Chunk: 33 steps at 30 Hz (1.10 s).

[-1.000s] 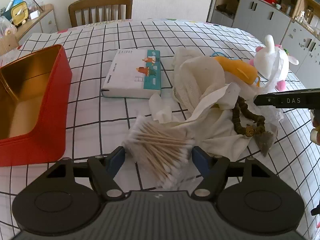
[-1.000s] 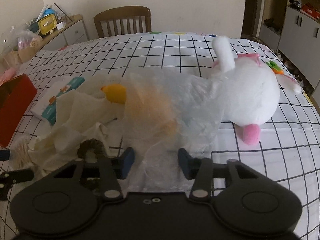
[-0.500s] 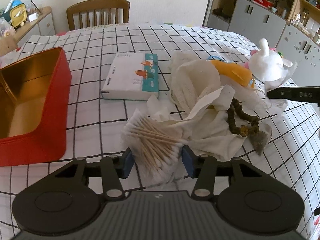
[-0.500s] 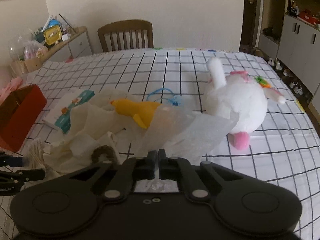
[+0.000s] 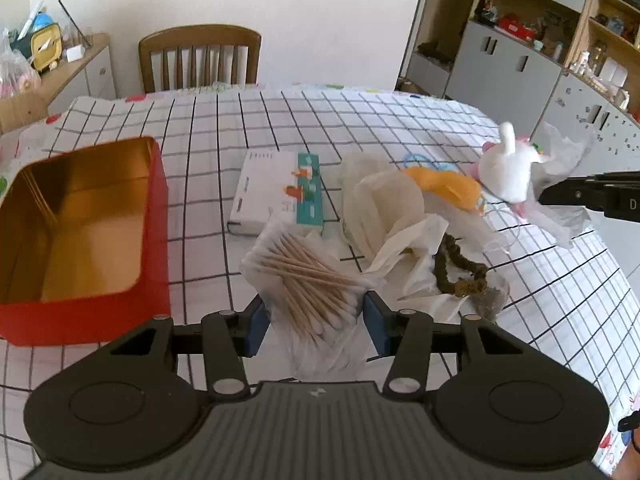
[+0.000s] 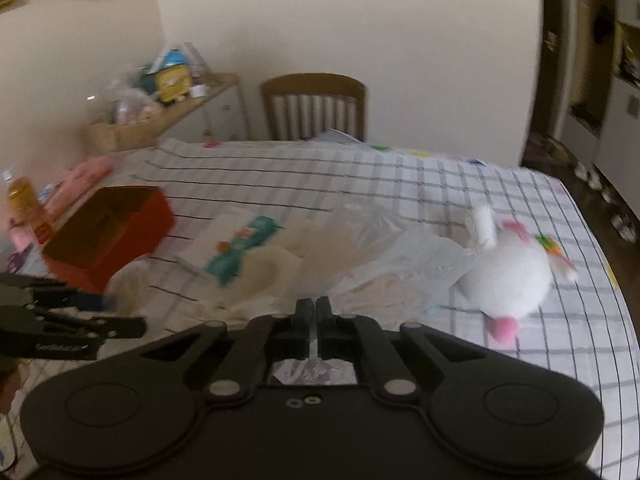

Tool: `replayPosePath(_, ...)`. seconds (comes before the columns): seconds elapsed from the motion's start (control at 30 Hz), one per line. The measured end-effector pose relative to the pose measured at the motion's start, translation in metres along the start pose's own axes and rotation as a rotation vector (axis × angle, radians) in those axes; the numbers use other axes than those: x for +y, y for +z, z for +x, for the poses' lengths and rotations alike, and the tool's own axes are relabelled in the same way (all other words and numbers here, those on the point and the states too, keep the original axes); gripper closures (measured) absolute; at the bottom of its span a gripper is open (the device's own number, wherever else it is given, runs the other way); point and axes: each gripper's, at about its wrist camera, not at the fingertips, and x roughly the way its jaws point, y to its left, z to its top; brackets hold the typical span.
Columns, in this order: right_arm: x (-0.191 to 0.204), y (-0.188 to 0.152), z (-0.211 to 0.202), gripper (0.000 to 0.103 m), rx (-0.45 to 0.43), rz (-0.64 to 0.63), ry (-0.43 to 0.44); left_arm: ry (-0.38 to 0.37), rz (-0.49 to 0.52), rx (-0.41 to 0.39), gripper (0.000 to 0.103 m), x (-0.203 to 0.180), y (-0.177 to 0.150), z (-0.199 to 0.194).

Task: Organize soft objects
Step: 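Carry the swab bundle with the left gripper over the red tin box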

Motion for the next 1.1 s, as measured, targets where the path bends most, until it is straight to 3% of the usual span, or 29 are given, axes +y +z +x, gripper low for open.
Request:
replayPosePath(0.23,0.045,0.022,0.003,0.1,0.0,-0.095,0.097,-0.011,-0.01,-0.025,0.053,0.015,0.009,-0.024)
replayPosePath(0.57,0.112,0.056,0.021,0.1,-0.001,-0.212,0.23,0.045,-0.045,-0.053,0.053,0.06,0.017,-0.046)
replayPosePath(0.8,0.161,0.073,0.04,0.1,-0.011,-0.289,0.296,0.098,-0.07,-0.054,0.053,0.105,0.021,-0.052)
replayPosePath(1.1,0.203,0.087,0.081,0.1,0.024,-0.293,0.342,0.153,-0.066,-0.041,0.053,0.156,0.032,-0.046)
